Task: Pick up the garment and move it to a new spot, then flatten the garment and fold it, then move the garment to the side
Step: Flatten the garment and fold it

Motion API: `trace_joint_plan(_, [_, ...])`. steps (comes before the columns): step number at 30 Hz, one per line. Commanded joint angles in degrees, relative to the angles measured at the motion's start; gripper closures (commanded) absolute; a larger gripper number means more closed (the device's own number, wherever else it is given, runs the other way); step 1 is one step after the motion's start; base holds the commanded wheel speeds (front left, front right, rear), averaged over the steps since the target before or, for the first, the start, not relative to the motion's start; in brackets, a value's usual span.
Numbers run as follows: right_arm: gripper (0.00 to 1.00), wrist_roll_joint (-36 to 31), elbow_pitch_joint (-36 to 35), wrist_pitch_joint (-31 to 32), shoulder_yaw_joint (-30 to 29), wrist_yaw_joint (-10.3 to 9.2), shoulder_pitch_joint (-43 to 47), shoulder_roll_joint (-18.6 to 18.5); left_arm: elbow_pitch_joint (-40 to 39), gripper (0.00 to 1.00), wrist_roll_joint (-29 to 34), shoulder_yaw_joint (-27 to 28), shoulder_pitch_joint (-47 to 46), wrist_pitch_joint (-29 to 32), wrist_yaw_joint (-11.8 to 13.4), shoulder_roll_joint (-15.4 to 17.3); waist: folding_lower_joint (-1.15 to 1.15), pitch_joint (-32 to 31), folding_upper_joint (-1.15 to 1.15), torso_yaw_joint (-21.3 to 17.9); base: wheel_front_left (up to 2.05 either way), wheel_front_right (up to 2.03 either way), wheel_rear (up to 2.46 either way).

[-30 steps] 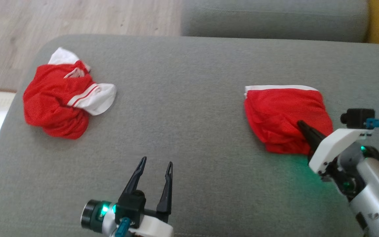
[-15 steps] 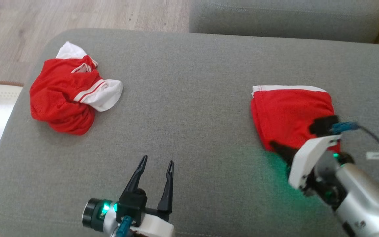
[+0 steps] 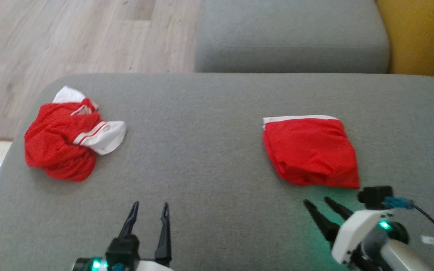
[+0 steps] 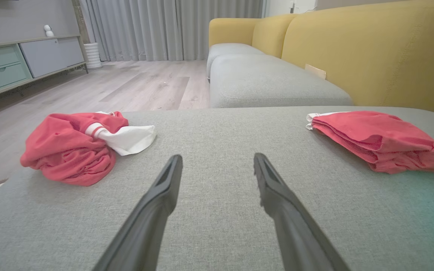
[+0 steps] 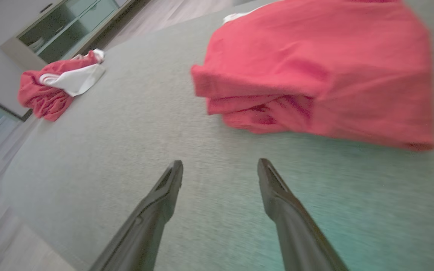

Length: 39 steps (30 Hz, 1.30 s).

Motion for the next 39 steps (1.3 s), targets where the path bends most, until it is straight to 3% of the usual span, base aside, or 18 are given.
trace_joint_plan(1, [0.0, -1.6, -0.49, -1.84, -1.42, -0.05, -0.04, -0.28, -2.27, 0.0, -0.5, 2.62, -1.62, -0.7, 0.32, 0.01, 0.0, -1.51, 0.0, -1.64, 0.0, 0.0, 0.0])
trace_joint_plan(9, [0.0, -15.06, 2.15, -13.39, -10.6, -0.05, 1.37, -0.18, -2.51, 0.0, -0.8, 6.55, 1.5, -0.7, 0.39, 0.34, 0.0, -4.22, 0.0, -4.57, 0.0, 0.0, 0.0])
trace_joint_plan(15, [0.0, -24.09, 1.79, -20.07, -15.45, -0.05, 3.36, 3.5, -2.98, 0.0, -0.32, 8.72, 3.1, -0.7, 0.14, 0.23, 0.0, -6.06, 0.0, -5.56, 0.0, 0.0, 0.0])
trace_joint_plan(26, [0.0, -32.63, -5.8, -21.41, -19.4, -0.05, 12.06, 9.6, -4.37, 0.0, 1.1, 10.3, 5.15, -0.7, -1.02, 0.03, 0.0, -8.22, 0.0, -5.78, 0.0, 0.0, 0.0])
trace_joint_plan(39, [0.0, -34.65, -8.38, -21.42, -20.84, -0.05, 15.43, 11.58, -3.5, 0.0, 1.99, 10.66, 5.91, -0.7, -2.03, -0.28, 0.0, -9.16, 0.0, -6.32, 0.0, 0.0, 0.0])
